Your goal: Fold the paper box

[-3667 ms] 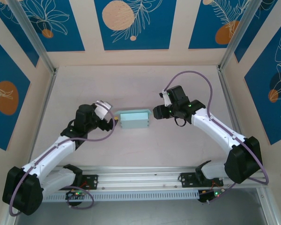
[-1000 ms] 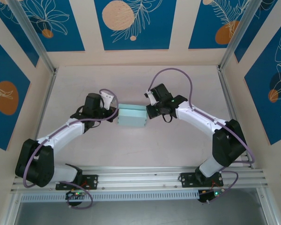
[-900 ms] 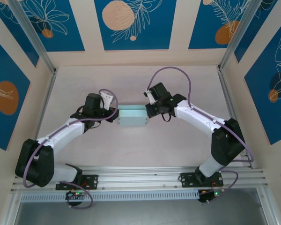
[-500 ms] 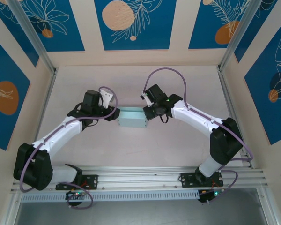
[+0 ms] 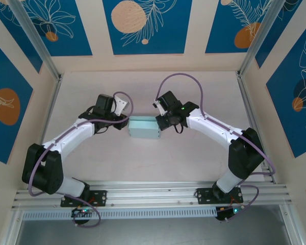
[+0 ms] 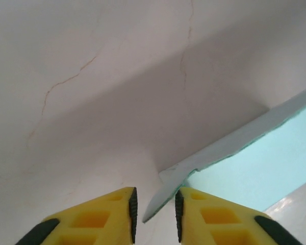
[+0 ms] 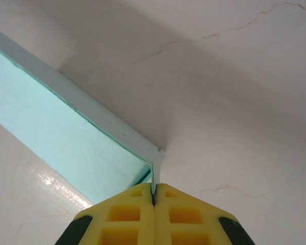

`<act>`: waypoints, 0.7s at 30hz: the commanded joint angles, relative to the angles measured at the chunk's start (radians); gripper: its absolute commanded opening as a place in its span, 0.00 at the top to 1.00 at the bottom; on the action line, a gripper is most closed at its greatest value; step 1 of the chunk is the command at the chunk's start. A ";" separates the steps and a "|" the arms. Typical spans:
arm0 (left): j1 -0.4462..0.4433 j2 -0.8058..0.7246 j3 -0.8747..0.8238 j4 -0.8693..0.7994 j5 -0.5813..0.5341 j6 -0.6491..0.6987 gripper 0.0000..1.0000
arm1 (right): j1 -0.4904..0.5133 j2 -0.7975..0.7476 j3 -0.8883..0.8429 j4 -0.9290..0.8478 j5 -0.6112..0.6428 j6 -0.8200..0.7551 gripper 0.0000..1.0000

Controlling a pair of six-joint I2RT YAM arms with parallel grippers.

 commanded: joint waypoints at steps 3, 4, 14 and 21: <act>0.012 0.004 0.035 0.030 0.073 -0.089 0.92 | 0.001 0.019 0.053 -0.022 -0.027 0.030 0.96; 0.012 0.005 0.034 0.040 0.101 -0.120 0.92 | -0.001 0.024 0.059 -0.025 -0.031 0.043 0.96; 0.012 0.001 -0.052 0.139 0.128 -0.291 0.94 | -0.008 0.076 0.121 -0.047 -0.095 0.198 0.97; 0.010 0.018 -0.094 0.175 0.130 -0.317 0.95 | -0.016 0.102 0.156 -0.038 -0.160 0.235 0.97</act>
